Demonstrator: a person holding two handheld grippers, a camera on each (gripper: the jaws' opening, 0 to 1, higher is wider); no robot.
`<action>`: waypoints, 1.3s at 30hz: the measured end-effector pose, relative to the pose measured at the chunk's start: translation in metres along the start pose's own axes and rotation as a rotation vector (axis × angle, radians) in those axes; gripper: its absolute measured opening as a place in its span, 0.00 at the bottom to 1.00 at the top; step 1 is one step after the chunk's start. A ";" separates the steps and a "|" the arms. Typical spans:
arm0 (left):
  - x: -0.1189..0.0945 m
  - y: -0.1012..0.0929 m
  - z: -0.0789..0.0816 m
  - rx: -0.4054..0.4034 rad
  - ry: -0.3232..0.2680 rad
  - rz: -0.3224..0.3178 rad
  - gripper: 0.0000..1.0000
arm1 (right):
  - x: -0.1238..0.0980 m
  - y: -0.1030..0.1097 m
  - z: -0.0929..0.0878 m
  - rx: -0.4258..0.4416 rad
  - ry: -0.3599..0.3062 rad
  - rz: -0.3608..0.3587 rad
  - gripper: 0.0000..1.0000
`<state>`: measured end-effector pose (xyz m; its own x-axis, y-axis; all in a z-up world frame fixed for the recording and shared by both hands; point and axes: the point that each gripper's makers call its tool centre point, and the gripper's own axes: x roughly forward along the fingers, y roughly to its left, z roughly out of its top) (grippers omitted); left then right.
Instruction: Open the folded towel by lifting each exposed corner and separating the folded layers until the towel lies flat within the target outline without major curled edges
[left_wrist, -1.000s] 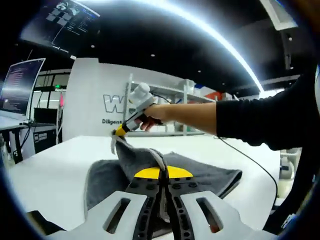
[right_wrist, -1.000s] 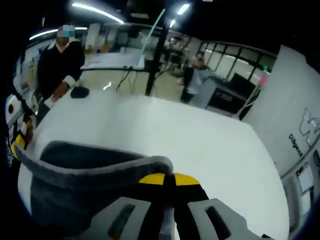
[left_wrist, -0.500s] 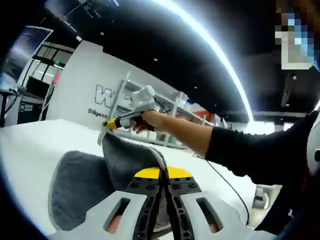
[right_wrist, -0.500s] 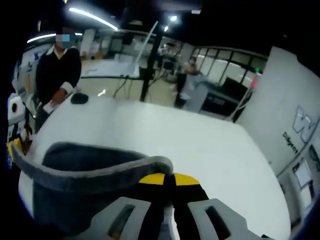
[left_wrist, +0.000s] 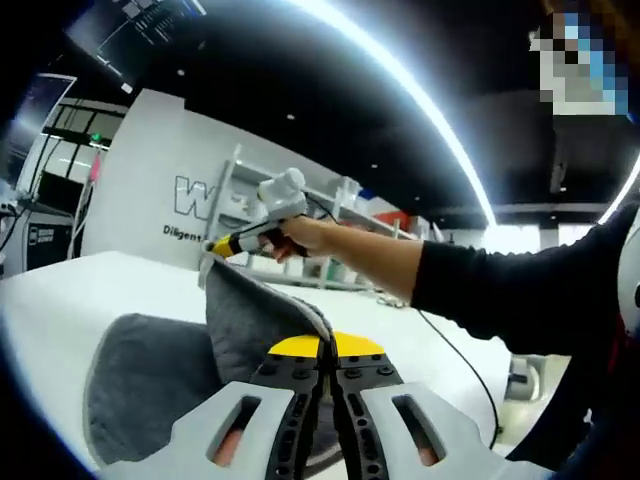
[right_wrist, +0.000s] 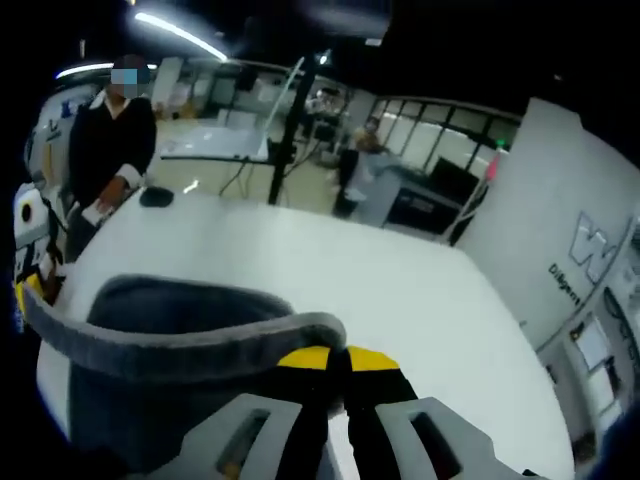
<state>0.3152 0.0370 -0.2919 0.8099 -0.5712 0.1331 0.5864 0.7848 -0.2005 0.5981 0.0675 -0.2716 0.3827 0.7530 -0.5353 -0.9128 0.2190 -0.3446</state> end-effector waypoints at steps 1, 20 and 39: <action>0.002 -0.002 0.001 0.001 -0.002 -0.003 0.00 | -0.001 -0.001 -0.001 0.000 0.002 -0.004 0.00; 0.030 -0.036 0.003 -0.014 -0.037 -0.060 0.00 | -0.030 -0.008 -0.024 0.029 0.044 -0.047 0.00; 0.059 -0.065 0.005 0.065 -0.028 -0.133 0.00 | -0.053 -0.019 -0.034 0.029 0.056 -0.073 0.00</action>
<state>0.3249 -0.0466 -0.2659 0.7245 -0.6649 0.1817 0.6873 0.7170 -0.1164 0.6004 0.0023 -0.2628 0.4549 0.6986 -0.5523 -0.8857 0.2906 -0.3619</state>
